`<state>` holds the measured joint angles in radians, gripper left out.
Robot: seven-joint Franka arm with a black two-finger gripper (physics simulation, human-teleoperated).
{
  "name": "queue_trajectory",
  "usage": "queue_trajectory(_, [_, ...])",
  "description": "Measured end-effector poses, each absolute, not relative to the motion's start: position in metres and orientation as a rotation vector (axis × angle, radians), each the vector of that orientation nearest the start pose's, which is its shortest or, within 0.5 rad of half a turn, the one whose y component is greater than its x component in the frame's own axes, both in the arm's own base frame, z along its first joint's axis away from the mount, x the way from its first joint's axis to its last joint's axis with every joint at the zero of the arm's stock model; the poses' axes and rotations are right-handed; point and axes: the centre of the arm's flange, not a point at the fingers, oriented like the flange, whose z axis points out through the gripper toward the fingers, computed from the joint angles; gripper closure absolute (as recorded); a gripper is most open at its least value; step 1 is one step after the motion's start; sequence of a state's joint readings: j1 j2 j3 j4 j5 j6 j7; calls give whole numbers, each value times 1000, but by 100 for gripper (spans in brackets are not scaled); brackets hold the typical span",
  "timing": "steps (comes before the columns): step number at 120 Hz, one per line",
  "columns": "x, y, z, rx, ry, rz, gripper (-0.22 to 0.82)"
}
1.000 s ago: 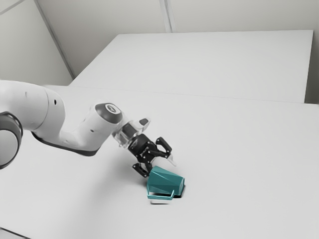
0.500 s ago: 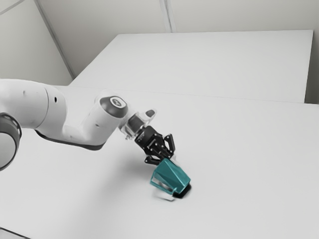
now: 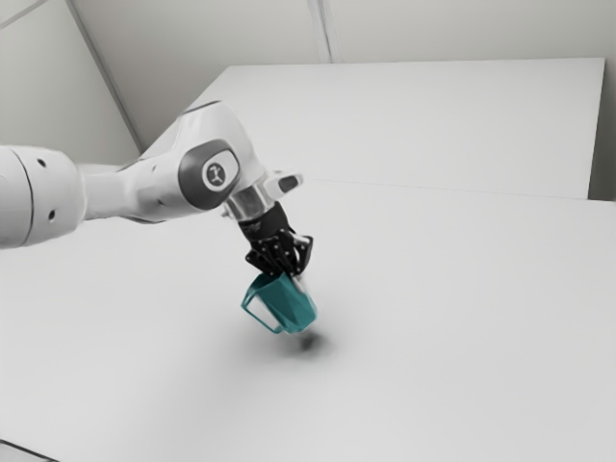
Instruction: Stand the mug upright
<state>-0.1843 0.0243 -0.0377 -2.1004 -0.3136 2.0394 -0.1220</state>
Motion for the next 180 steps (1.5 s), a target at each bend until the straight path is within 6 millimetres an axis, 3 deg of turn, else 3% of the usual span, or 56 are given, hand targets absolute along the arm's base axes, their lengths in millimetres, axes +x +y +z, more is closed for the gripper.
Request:
queue_trajectory(28, [527, -132, 415, -3186, 38, 41, 78])
queue_trajectory(61, [538, -118, 407, -3072, 72, -59, 78])
queue_trajectory(72, [545, -93, 403, -3060, 10, -67, 78])
queue_trajectory(94, [555, -5, 398, -3041, -215, -68, 78])
queue_trajectory(104, [557, 17, 391, -3037, -268, -59, 78])
queue_trajectory(124, [565, 3, 365, -3046, -211, -31, 78])
queue_trajectory(142, [569, 16, 352, -3059, -237, -27, 78])
queue_trajectory(173, [572, 16, 341, -3078, -217, -41, 79])
queue_trajectory(180, [572, 14, 341, -3084, -208, -43, 67])
